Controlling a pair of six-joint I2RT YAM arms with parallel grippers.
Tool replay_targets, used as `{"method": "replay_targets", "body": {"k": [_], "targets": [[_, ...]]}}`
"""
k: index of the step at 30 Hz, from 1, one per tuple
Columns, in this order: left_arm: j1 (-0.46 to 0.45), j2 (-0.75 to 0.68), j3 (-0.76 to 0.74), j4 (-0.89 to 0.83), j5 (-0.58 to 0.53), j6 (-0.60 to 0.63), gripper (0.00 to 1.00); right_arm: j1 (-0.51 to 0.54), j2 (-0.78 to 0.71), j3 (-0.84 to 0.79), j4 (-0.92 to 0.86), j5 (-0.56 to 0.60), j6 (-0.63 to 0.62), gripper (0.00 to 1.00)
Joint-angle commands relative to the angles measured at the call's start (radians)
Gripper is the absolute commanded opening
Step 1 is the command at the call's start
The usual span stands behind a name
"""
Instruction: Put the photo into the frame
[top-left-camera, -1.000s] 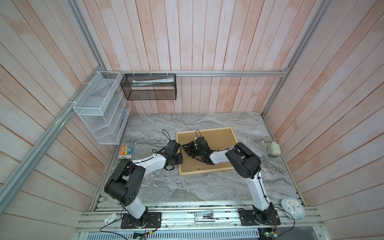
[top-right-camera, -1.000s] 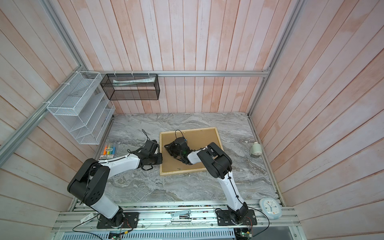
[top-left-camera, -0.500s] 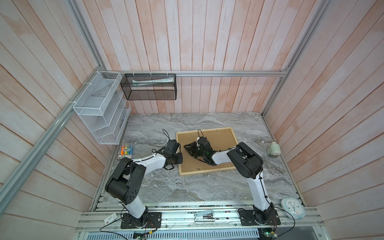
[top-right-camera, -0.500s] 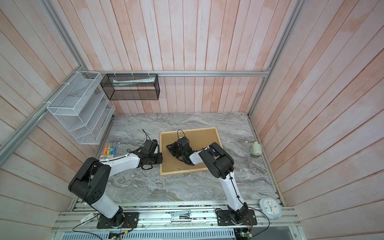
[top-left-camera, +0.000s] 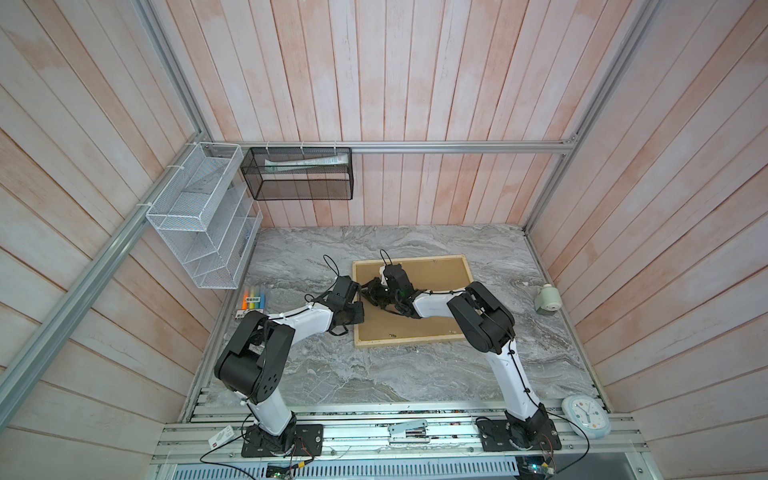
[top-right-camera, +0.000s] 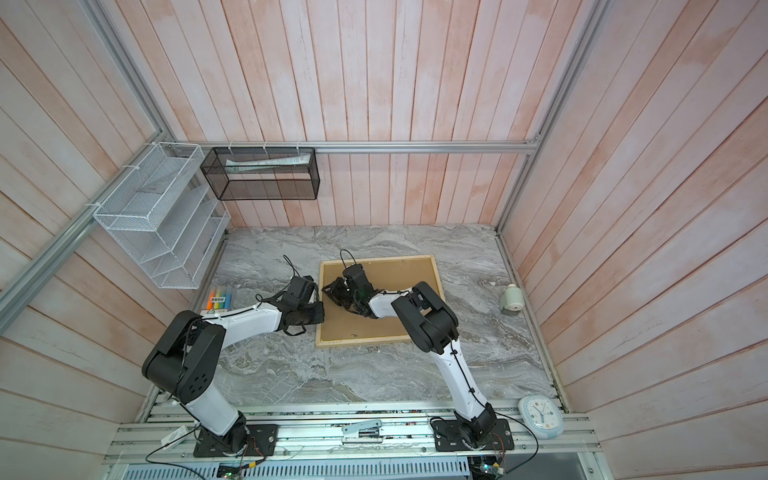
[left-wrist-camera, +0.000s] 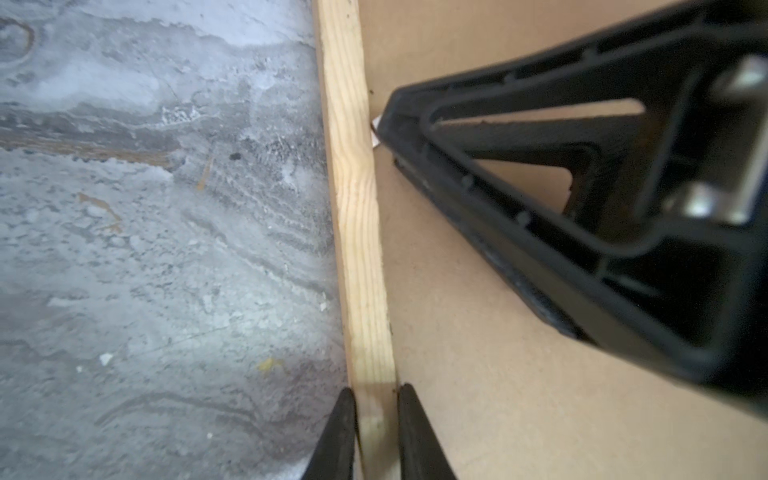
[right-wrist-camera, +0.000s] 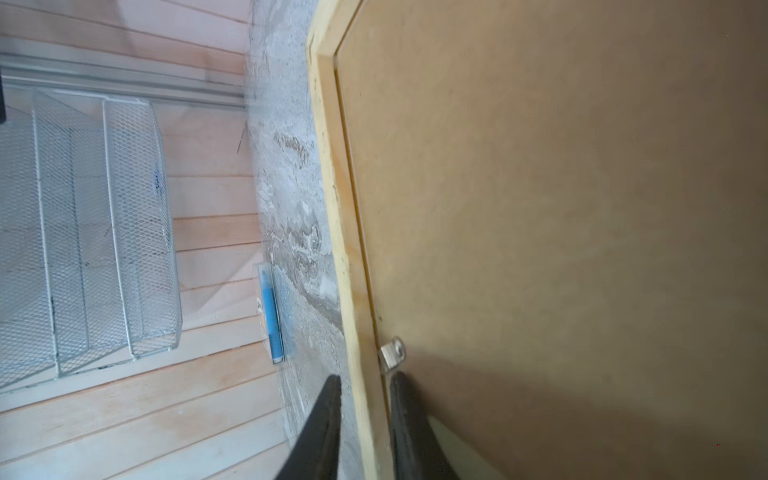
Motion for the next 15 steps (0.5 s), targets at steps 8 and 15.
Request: {"method": "replay_targets", "body": {"k": [8, 15], "targets": [[-0.027, 0.072, -0.001, -0.091, -0.066, 0.012, 0.19, 0.015, 0.070, 0.044, -0.119, 0.003, -0.014, 0.25], [-0.045, 0.075, -0.001, -0.076, -0.031, 0.030, 0.18, 0.015, 0.073, 0.039, -0.125, 0.097, 0.039, 0.25]]}}
